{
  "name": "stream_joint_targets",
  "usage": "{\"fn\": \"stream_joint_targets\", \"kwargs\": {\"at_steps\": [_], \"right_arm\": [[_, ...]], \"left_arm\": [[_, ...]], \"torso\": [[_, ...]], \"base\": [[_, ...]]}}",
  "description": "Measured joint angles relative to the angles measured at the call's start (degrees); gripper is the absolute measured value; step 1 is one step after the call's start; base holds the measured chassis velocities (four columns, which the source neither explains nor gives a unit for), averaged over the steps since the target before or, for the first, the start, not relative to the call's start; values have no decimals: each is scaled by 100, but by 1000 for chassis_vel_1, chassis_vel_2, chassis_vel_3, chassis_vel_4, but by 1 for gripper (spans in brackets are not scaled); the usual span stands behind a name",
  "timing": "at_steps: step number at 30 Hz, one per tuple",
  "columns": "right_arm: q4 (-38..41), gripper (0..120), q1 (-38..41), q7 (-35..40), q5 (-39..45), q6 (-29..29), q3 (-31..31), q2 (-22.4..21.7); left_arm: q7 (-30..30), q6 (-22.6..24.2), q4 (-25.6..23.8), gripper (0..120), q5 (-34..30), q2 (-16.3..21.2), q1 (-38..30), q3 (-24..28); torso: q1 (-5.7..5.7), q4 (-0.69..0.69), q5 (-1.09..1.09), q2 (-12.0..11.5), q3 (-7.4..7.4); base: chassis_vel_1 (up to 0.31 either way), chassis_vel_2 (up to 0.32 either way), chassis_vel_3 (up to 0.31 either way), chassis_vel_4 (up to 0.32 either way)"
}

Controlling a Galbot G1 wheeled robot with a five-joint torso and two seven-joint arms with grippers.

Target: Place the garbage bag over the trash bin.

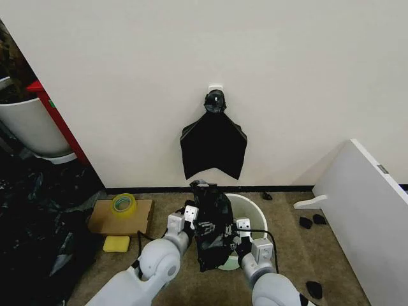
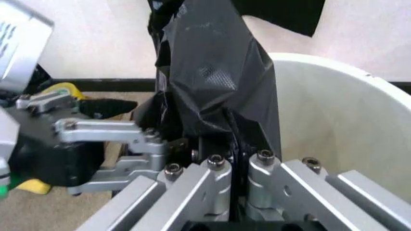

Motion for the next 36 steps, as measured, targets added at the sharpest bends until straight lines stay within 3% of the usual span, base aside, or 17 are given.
{"fn": "stream_joint_targets", "kwargs": {"at_steps": [6,10,22,27,31,36], "right_arm": [[-60,0,30,-3,0,-2,-8,24],[-52,0,32,-6,-10,-9,-19,18],[0,0,0,-19,-25,29,11,-13],[-39,0,-5,-44,-29,168,33,-25],[-153,0,-13,-166,-30,551,96,-55],[-119,0,-60,-210,-18,698,150,-123]], "left_arm": [[-224,271,190,94,-94,-177,-209,140],[-605,555,306,77,-261,-336,-290,199],[-793,768,434,34,-323,-434,-241,137],[-722,738,325,18,-313,-361,-96,-10],[-338,651,-56,1,-182,-88,302,-333],[-65,481,-343,0,-34,145,717,-697]], "torso": [[0,0,0,0,0],[0,0,-1,0,0],[0,0,0,0,-1],[0,-1,-1,0,-1],[0,0,-1,0,-1],[0,0,0,0,-1]], "base": [[0,0,0,0],[0,0,0,0],[0,0,0,0],[0,0,0,0],[0,0,0,0],[0,0,0,0]]}}
